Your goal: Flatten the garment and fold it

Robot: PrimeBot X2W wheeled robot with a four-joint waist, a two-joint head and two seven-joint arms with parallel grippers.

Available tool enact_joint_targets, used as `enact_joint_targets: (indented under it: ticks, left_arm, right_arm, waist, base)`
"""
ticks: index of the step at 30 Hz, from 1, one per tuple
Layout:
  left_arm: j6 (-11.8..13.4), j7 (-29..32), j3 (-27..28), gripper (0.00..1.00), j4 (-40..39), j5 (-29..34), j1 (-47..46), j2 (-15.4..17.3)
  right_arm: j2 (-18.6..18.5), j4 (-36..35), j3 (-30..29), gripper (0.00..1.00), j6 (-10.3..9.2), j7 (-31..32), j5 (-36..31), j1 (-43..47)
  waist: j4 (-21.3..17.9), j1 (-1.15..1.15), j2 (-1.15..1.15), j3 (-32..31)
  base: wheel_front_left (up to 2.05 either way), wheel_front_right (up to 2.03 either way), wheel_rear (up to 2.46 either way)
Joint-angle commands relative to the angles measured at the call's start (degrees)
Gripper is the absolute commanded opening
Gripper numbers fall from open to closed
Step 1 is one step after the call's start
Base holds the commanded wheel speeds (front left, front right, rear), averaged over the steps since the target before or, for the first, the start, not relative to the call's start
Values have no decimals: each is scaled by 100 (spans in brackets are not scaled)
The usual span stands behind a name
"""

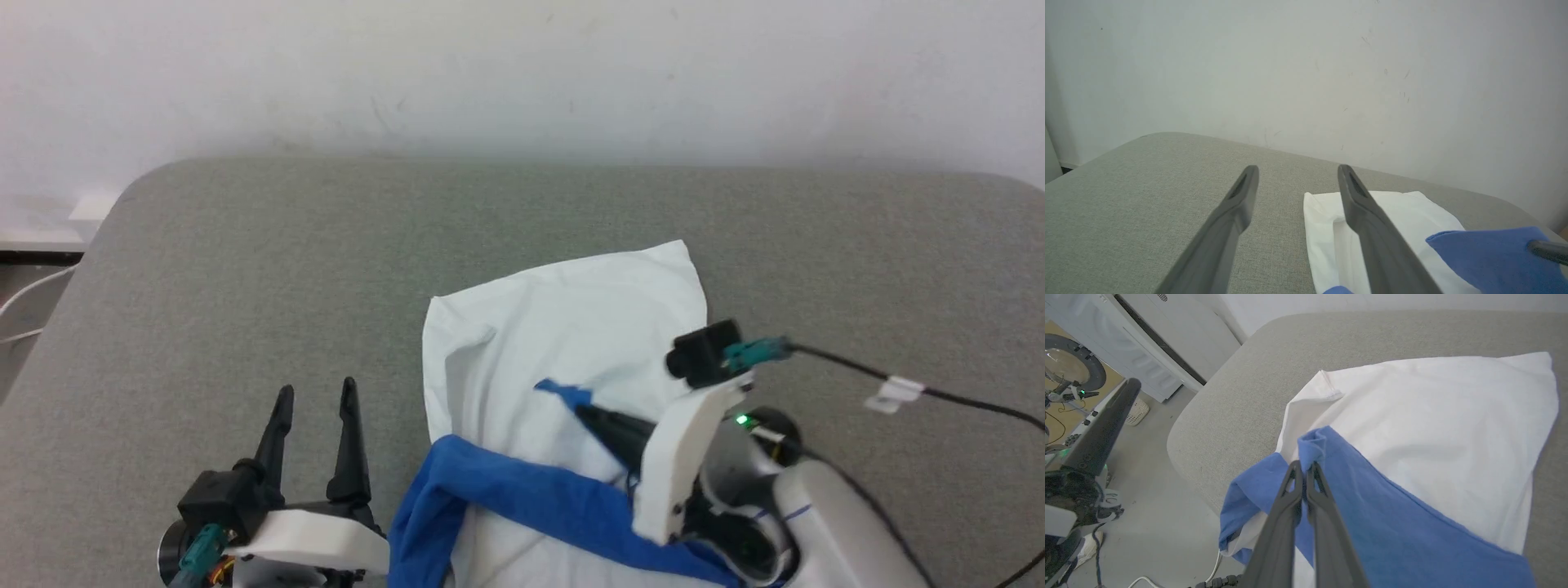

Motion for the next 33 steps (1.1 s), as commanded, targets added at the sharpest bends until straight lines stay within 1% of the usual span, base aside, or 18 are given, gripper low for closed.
enact_joint_targets:
  ticks: [1,2,3,7,9,12,16,17,18,19,22,27,30,33]
  left_arm:
    - [-48,-26,-15,100,47,9,2,6]
    - [-48,-26,-15,100,47,9,2,6]
    - [-53,-26,-20,100,64,2,-21,6]
    - [-62,-26,-56,100,113,-32,-128,2]
    - [-65,-26,-71,100,133,-50,-182,0]
    - [-57,-26,-85,100,161,-73,-249,-4]
    - [-48,-26,-117,100,195,-90,-302,-7]
    - [-45,-26,-123,100,201,-92,-317,-8]
    - [-44,-26,-130,100,211,-96,-328,-9]
    - [-40,-26,-136,100,221,-97,-335,-9]
    - [-25,-26,-134,100,234,-101,-342,-11]
    - [-4,-26,-95,100,250,-100,-312,-12]
    - [14,-26,-58,100,265,-95,-268,-12]
    - [34,-26,-27,100,281,-89,-218,-13]
  right_arm:
    - [47,175,280,0,-4,-119,145,20]
    - [47,175,280,0,-4,-119,145,20]
    - [57,264,443,0,-4,-197,185,-5]
    - [67,599,1225,0,-4,-479,521,-105]
    - [68,709,1631,0,-4,-564,819,-126]
    - [68,1043,2014,0,-4,-821,792,-247]
    - [69,1673,2211,0,-4,-1423,554,-472]
    - [69,1782,2278,39,-4,-1547,614,-506]
    - [69,1893,2370,89,-4,-1638,663,-548]
    - [69,1998,2473,100,-4,-1715,691,-602]
    - [69,2090,2748,100,-4,-2040,867,-736]
    - [69,1894,3109,100,-4,-2661,1036,-938]
    - [39,1746,3129,100,-4,-3052,972,-1023]
    - [-101,1530,2980,100,-4,-3430,876,-1037]
  waist:
    - [150,1,0,55]
    - [150,1,0,55]
    - [191,1,0,91]
    - [333,1,0,266]
    - [382,1,0,354]
    - [401,1,0,459]
    - [371,1,0,544]
    - [360,1,0,557]
    - [349,1,0,563]
    - [336,1,0,567]
    - [284,1,0,570]
    - [183,1,0,495]
    - [107,1,0,403]
    - [39,1,0,304]
  base:
    - [0,0,0]
    - [0,0,0]
    - [0,0,0]
    - [0,0,0]
    - [0,0,0]
    - [0,0,0]
    - [0,0,0]
    - [0,0,0]
    - [0,0,0]
    - [0,0,0]
    - [0,0,0]
    - [0,0,0]
    - [0,0,0]
    - [0,0,0]
